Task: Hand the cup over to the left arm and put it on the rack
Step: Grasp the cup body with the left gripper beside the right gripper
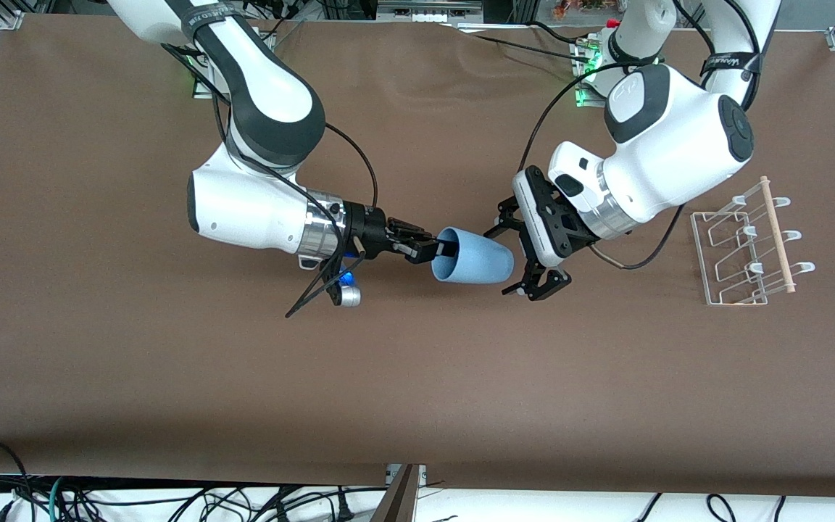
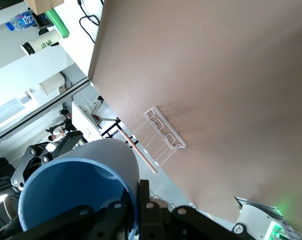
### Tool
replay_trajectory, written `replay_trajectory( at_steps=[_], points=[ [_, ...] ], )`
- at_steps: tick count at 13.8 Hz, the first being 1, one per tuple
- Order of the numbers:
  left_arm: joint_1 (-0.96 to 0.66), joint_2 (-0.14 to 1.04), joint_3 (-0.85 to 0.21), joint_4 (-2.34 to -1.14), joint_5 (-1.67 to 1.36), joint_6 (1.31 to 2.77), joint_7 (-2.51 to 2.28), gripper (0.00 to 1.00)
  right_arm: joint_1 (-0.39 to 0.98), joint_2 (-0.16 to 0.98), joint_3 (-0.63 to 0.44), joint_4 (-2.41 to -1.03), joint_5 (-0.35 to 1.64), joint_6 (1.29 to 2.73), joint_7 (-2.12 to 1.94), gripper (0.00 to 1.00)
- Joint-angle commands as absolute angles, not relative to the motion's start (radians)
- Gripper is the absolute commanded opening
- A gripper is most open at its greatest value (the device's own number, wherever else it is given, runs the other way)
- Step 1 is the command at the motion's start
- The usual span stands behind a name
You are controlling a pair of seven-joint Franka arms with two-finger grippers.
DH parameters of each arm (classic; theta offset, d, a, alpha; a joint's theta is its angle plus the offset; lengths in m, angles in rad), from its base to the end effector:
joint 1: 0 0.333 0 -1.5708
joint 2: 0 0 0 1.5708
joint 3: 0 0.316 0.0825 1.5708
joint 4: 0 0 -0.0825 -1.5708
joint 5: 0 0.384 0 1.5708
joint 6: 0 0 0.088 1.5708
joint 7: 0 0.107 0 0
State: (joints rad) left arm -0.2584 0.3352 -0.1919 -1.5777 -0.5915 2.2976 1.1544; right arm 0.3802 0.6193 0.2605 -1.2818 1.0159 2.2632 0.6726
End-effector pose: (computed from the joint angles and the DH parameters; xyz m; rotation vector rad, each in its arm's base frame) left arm 0.6265 -0.2969 0.4949 2.1241 -1.5603 0.7480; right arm 0.6299 0.4306 0.4531 -1.9839 0.6791 0.4186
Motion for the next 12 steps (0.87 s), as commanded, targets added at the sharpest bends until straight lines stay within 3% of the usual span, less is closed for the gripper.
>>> replay_trajectory(
  at_steps=[1, 2, 3, 4, 7, 8, 9, 12],
  points=[
    [-0.291, 0.367, -0.186, -1.551, -0.660, 2.327, 1.201, 1.00, 0.396, 0.638, 0.258, -1.244, 1.040, 2.261, 0.693, 0.00],
    [-0.293, 0.368, -0.186, -1.551, -0.655, 2.338, 1.207, 0.90, 0.396, 0.638, 0.258, -1.244, 1.040, 2.261, 0.695, 0.00],
    [-0.299, 0.368, -0.186, -1.551, -0.660, 2.345, 1.227, 0.25, 0.396, 0.638, 0.258, -1.244, 1.040, 2.261, 0.695, 0.00],
    [-0.299, 0.368, -0.186, -1.551, -0.669, 2.347, 1.227, 0.11, 0.396, 0.638, 0.258, -1.244, 1.040, 2.261, 0.710, 0.00],
    [-0.291, 0.367, -0.186, -1.552, -0.667, 2.341, 1.233, 0.10, 0.396, 0.637, 0.258, -1.243, 1.040, 2.261, 0.716, 0.00],
    [-0.291, 0.367, -0.186, -1.552, -0.667, 2.341, 1.233, 0.10, 0.396, 0.637, 0.258, -1.243, 1.039, 2.261, 0.713, 0.39],
    [-0.291, 0.367, -0.186, -1.552, -0.667, 2.341, 1.233, 0.10, 0.394, 0.632, 0.255, -1.243, 1.037, 2.261, 0.698, 0.99],
    [-0.285, 0.365, -0.186, -1.552, -0.667, 2.333, 1.223, 0.10, 0.376, 0.629, 0.252, -1.235, 1.037, 2.247, 0.703, 1.00]
  ],
)
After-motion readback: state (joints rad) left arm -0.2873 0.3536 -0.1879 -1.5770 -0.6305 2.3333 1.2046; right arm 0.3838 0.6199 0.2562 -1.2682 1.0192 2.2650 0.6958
